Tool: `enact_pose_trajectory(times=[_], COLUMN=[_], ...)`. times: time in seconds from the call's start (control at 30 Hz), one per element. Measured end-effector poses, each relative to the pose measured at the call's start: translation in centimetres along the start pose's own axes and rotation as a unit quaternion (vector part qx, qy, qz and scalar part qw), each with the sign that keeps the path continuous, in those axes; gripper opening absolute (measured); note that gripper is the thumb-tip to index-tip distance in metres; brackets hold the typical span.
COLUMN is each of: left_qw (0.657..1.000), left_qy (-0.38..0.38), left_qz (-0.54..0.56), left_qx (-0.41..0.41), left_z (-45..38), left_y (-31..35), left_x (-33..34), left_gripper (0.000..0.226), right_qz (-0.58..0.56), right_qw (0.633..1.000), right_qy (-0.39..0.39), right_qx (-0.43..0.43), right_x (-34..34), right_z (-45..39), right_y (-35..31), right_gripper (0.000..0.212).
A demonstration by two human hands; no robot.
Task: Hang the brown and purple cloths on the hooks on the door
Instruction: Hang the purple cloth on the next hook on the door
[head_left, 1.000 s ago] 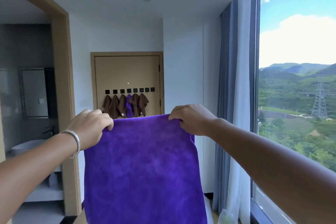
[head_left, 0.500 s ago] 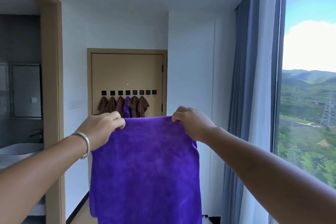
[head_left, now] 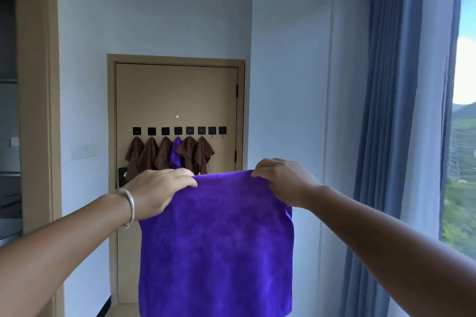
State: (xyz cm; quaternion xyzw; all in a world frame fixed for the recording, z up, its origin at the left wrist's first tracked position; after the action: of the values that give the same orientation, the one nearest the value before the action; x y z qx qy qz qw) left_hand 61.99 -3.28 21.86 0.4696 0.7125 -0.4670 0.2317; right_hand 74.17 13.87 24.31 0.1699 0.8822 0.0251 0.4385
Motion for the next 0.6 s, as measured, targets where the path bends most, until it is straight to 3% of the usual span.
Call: enact_pose_trajectory(times=[0.4, 0.6], left_qw=[0.999, 0.996], left_qy=[0.003, -0.061], left_qz=[-0.035, -0.041], left_qx=[-0.03, -0.058], left_z=[-6.7, -11.1], left_y=[-14.4, -21.0], left_x=[12.0, 18.2], left_gripper=[0.056, 0.072], right_qz=[-0.001, -0.032], right_qw=[0.999, 0.999], right_qy=[0.032, 0.019], right_qx=[-0.022, -0.04], right_x=[13.9, 20.4], right_z=[-13.9, -21.9], right_y=[3.4, 6.9], right_gripper=[0.044, 0.05])
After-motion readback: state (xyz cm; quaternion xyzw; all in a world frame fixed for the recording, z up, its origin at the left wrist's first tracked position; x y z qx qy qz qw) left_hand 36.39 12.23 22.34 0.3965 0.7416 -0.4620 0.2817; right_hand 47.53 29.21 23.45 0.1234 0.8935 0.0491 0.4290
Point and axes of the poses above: each hand's wrist, its own z-axis away from the middle knuckle, its own x-axis out of the palm, y = z × x, the point moved 10 cm from there along -z, towards the middle knuckle, and after that the axes turned 12 degrees about x, right-handed, at the moved point
